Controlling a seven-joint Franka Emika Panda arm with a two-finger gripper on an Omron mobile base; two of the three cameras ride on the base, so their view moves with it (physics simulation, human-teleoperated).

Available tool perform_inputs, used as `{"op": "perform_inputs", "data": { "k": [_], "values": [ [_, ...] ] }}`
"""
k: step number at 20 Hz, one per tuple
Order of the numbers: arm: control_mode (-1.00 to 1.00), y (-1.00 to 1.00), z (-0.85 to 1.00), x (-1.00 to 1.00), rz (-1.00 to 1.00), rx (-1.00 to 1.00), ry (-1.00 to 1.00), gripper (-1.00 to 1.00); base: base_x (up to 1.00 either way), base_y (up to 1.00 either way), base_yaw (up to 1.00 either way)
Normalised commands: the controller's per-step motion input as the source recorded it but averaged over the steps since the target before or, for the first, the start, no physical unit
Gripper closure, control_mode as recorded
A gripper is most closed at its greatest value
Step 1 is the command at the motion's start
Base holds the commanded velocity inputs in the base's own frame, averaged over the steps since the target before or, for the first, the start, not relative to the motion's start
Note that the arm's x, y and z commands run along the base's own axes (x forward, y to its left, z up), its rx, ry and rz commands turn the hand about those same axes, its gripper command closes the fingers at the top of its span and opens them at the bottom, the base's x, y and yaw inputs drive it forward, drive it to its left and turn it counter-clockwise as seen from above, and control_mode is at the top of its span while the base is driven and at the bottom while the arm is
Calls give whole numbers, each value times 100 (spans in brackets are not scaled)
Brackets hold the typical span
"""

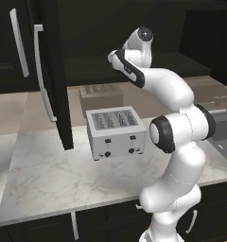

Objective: Pick up the dish brush and sponge from the sink, and place them back in the cabinet, and close the cabinet doors.

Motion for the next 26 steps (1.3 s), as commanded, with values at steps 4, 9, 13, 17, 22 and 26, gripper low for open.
{"op": "perform_inputs", "data": {
  "k": [4, 9, 13, 17, 22, 26],
  "values": [
    [-100, -4, 0, -5, 0, 0, -2, -100, 0, 0, 0],
    [-100, -12, 5, -21, 0, 0, 0, -100, 0, 0, 0],
    [-100, -16, 18, -31, 0, 0, 0, -100, 0, 0, 0],
    [-100, -14, 21, -42, 0, 0, 0, -100, 0, 0, 0],
    [-100, -14, 10, -68, 0, 0, -2, -100, 0, 0, 0],
    [-100, -11, 0, -89, 0, 0, -8, -100, 0, 0, 0]
  ]
}}
